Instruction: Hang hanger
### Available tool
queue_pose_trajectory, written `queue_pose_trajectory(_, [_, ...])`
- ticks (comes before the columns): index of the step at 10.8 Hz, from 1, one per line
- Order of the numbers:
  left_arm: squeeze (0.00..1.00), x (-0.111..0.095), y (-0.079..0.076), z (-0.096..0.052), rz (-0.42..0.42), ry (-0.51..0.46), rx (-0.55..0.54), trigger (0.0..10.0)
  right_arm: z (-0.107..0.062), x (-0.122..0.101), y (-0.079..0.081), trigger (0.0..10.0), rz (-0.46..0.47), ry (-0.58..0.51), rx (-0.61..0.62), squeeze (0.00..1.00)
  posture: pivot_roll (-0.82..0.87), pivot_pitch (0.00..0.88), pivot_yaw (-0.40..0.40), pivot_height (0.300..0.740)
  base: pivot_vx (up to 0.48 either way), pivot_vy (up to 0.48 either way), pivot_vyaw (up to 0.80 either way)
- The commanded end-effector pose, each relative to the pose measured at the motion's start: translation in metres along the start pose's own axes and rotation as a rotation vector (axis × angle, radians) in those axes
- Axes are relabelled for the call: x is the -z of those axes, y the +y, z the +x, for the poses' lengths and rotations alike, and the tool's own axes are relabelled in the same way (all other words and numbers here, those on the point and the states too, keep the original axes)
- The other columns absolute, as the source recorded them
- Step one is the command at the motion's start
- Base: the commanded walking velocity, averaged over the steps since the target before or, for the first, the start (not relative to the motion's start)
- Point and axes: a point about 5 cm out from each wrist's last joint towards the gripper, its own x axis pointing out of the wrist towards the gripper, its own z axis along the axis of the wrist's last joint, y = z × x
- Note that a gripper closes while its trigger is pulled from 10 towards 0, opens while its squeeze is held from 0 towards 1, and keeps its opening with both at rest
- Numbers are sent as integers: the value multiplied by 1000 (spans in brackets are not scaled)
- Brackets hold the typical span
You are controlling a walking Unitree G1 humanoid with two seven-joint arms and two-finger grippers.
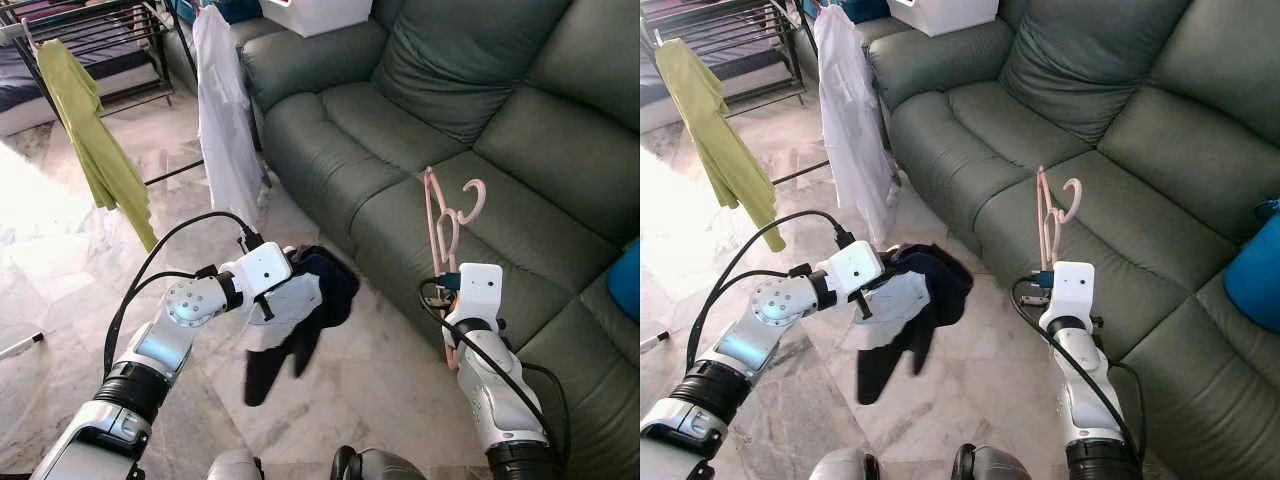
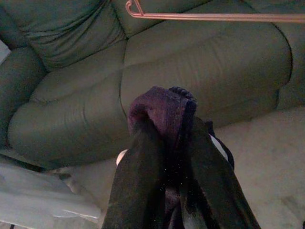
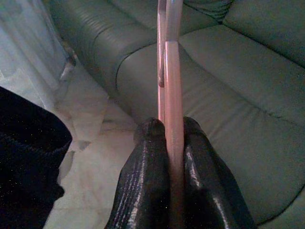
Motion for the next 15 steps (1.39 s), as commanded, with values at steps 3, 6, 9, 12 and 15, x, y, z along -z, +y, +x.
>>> queue_pose_trajectory(3, [0, -5, 4, 0, 13, -33, -4, 10000, 1, -5, 6, 10000, -48, -4, -96, 0, -68, 53, -30, 740, 130, 0, 0])
queue_pose_trajectory(6, [0, -4, 4, 0, 10, -30, -7, 10000, 3, -5, 3, 10000, -57, 2, -94, 0, -69, 53, -35, 740, 284, 0, 0])
queue_pose_trajectory(9, [0, -4, 2, 0, 15, -28, 5, 10000, -2, -1, 8, 10000, -64, 11, -123, 0, -67, 50, -34, 740, 448, 0, 0])
queue_pose_trajectory(12, [0, -3, 2, 1, 9, -28, 12, 10000, -1, -1, 8, 10000, -73, 9, -132, 0, -69, 45, -36, 740, 410, 0, 0])
queue_pose_trajectory(15, [0, -2, 2, -1, 18, -24, -15, 10000, -1, -2, 8, 10000, -83, 7, -139, 0, -70, 44, -38, 740, 0, 0, 0])
